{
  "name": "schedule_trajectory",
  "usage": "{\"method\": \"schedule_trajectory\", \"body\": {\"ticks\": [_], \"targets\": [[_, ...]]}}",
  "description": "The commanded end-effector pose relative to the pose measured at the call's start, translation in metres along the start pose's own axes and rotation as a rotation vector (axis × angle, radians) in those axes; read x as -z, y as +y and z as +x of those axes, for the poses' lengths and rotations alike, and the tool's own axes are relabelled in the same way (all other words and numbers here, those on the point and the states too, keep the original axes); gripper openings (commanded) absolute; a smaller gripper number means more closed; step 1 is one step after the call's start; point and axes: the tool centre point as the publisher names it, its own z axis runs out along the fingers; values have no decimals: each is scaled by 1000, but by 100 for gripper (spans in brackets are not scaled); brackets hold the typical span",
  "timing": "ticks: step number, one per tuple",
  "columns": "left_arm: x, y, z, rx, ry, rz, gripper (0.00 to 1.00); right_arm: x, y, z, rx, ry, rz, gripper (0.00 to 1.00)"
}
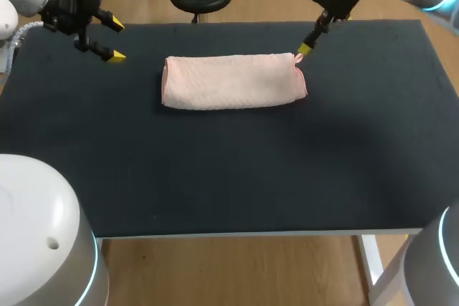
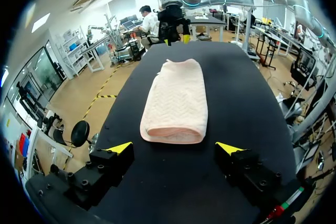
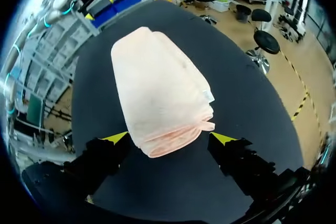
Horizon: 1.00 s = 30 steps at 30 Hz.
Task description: Fold the towel
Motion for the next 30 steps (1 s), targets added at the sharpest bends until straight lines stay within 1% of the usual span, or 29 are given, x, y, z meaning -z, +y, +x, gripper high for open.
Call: {"method": "schedule_trajectory", "body": {"ticks": [1,7,12,14,22,28,30], "targets": [[0,1,0,-3,0,3,100,-6,-10,-7,-932,321,-801,100],[0,1,0,-3,0,3,100,-12,-20,-4,-1022,305,-811,100],[0,1,0,-3,0,3,100,-25,-26,2,-1085,333,-822,100],[0,1,0,-3,0,3,100,-28,-27,5,-1095,329,-818,100],[0,1,0,-3,0,3,100,-37,-35,14,-1156,284,-781,100],[0,1,0,-3,0,3,100,-43,-40,13,-1173,255,-752,100],[0,1,0,-3,0,3,100,-44,-40,11,-1175,238,-730,100]]}}
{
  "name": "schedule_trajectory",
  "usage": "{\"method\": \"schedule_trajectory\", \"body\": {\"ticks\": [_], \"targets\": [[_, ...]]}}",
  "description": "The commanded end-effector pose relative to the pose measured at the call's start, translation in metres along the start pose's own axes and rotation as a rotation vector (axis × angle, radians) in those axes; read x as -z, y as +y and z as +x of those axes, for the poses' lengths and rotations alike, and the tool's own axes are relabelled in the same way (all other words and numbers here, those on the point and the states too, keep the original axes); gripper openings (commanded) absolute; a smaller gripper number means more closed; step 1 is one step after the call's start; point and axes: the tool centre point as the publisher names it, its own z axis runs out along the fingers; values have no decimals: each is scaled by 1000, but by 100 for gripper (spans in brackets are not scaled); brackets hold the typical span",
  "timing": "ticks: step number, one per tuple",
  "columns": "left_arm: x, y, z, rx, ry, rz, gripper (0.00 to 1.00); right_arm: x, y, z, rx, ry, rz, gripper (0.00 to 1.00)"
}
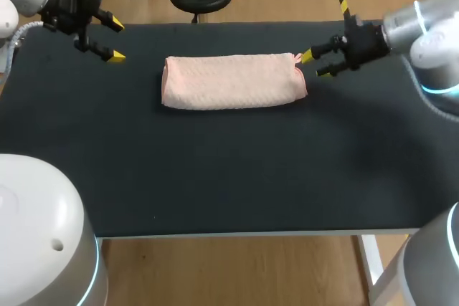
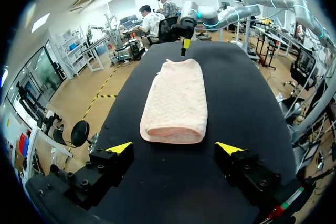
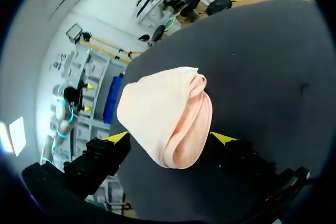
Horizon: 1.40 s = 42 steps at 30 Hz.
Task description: Fold the towel
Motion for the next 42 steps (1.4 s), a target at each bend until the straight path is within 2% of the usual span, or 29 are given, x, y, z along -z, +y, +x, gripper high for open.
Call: {"method": "schedule_trajectory", "body": {"ticks": [1,12,16,23,28,42], "targets": [[-1,1,0,-3,-1,5,100,-5,-4,-5,-322,7,-315,100],[-1,1,0,-3,-1,5,100,-12,6,-4,-215,-131,-220,100],[-1,1,0,-3,-1,5,100,-12,10,-5,-196,-118,-195,100],[-1,1,0,-3,-1,5,100,-11,16,-9,-149,-120,-63,100],[-1,1,0,-3,-1,5,100,-7,19,-14,-121,-122,-4,100],[-1,1,0,-3,-1,5,100,-29,17,-19,-91,-110,109,100]]}}
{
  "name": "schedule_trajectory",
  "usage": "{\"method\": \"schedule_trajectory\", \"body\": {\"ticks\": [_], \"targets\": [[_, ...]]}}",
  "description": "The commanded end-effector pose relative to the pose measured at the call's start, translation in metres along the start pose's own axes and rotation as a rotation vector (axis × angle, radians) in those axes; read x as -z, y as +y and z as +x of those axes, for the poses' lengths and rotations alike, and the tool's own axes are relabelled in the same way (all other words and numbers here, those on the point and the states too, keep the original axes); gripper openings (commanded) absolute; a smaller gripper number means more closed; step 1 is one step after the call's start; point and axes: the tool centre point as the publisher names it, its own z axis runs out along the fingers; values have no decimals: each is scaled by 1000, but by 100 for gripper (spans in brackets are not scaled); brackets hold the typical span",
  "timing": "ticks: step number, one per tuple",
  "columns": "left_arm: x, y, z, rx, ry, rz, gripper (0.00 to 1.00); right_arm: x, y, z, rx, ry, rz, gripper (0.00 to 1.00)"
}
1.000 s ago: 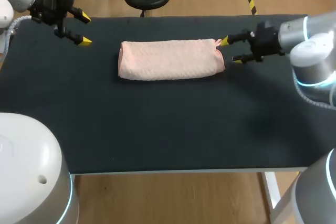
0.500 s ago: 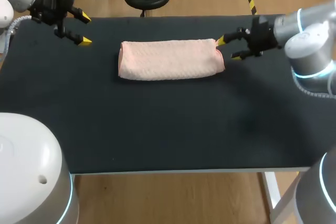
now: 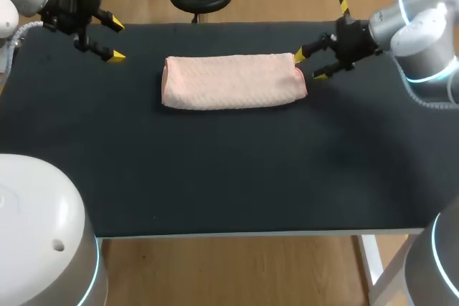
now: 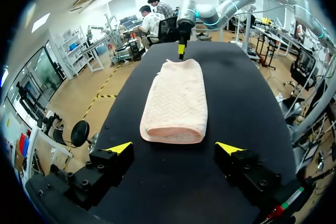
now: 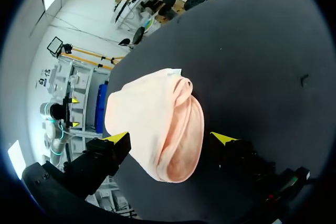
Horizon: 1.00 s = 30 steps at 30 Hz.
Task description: Fold the towel
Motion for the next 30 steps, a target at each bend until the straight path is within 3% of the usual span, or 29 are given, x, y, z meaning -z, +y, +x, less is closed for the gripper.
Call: {"method": "schedule_trajectory", "body": {"ticks": [1,14,30], "targets": [[0,1,0,-3,-1,4,100,-9,6,-7,1,10,73,100],[0,1,0,-3,-1,4,100,-19,7,-15,12,13,108,100],[0,1,0,-3,-1,4,100,-28,6,-9,15,26,123,100]]}}
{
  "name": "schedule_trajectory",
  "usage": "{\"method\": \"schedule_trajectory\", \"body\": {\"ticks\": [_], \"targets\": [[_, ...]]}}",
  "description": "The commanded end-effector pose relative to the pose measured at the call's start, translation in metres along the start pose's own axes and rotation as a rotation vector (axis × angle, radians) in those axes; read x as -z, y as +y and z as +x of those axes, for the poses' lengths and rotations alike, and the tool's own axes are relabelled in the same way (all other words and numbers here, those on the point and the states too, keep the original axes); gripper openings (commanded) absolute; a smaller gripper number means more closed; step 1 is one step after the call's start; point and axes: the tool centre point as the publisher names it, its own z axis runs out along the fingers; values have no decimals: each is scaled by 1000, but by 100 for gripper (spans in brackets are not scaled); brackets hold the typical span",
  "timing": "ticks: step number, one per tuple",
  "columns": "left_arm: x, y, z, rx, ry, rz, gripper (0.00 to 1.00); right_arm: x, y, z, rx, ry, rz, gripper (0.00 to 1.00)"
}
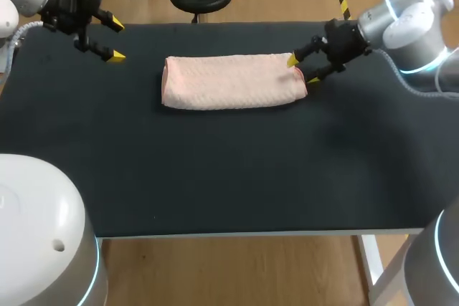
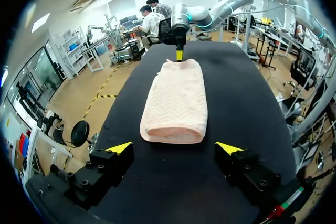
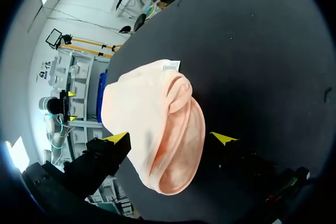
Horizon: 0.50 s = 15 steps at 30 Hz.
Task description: Fold the towel
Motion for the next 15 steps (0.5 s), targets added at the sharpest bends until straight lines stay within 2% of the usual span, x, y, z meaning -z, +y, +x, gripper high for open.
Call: {"method": "schedule_trajectory", "body": {"ticks": [1,15], "targets": [[0,1,0,-3,-2,3,100,-3,3,-2,1,3,12,100],[0,1,0,-3,-2,3,100,-7,2,0,-5,16,15,100]]}}
